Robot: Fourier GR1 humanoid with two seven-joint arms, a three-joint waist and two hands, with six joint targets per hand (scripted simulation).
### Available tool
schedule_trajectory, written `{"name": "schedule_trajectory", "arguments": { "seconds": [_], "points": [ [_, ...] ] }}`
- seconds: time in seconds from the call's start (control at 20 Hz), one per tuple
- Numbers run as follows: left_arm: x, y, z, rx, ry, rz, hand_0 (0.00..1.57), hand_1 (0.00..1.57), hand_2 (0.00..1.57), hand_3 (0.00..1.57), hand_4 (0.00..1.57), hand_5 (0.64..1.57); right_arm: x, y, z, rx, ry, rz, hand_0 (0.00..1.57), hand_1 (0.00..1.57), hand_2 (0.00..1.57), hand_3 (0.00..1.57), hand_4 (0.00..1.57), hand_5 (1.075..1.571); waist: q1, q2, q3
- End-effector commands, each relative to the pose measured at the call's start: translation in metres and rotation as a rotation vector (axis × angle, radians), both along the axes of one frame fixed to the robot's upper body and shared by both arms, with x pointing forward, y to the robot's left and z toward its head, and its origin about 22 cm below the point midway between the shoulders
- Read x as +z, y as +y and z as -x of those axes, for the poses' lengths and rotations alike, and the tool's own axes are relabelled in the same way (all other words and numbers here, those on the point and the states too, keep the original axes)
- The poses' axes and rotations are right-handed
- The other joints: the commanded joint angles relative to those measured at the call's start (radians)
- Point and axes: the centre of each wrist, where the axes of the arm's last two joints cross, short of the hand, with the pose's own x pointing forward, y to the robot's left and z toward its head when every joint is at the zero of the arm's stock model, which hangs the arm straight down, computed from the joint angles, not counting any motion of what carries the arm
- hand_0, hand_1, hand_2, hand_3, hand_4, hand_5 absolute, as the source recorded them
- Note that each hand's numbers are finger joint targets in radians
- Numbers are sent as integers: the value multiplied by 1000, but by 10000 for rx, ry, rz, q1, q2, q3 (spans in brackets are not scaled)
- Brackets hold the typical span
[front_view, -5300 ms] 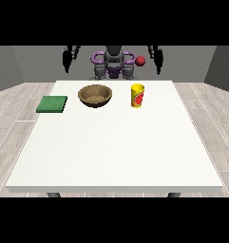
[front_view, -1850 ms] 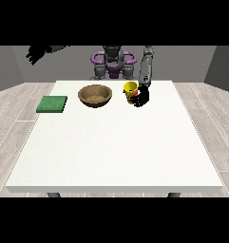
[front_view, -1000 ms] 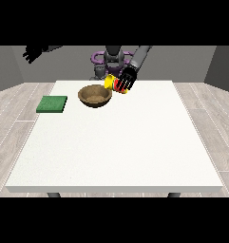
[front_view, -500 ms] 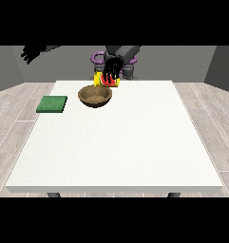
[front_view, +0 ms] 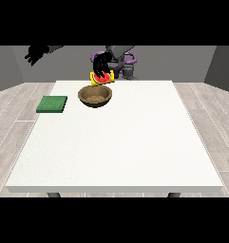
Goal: Pick the cup and pour the ball into the bowl, then pick the bowl and place it on the pad
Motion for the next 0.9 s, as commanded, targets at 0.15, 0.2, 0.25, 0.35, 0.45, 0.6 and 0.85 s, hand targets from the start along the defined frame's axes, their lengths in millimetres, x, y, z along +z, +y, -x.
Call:
{"name": "schedule_trajectory", "arguments": {
  "seconds": [0.15,0.2,0.25,0.35,0.45,0.6,0.85],
  "points": [
    [7,-23,24,-864,375,-1285,0,0,1140,1570,1119,1571,-5,11,-6,-347,275,107,0,0,0,165,706,1550,307,-191,-9],
    [-8,-11,22,-392,446,-1336,0,0,1065,1545,1108,1571,4,7,-4,-135,127,25,0,0,0,50,713,1548,184,-155,-11],
    [11,-19,19,-755,631,-934,0,0,1056,1547,1106,1570,11,-6,-5,-483,308,39,0,0,0,143,726,1546,506,-389,-11],
    [8,12,6,108,629,485,0,0,1154,1494,1042,1567,-5,20,2,-411,858,7,0,0,0,178,737,1553,360,-928,-21],
    [31,41,-10,169,-123,2437,748,748,1571,1544,1105,1556,-5,4,8,-731,845,36,0,0,0,178,737,1553,640,-794,-33],
    [42,71,-15,267,352,5703,1040,1040,1508,1149,1316,1562,-20,9,18,-1151,978,108,0,0,0,178,737,1553,1301,-870,-66],
    [95,108,-28,446,36,11521,0,0,0,0,1180,1551,-26,16,18,-1380,1053,67,0,0,0,0,784,1557,2056,-842,-149]
  ]
}}
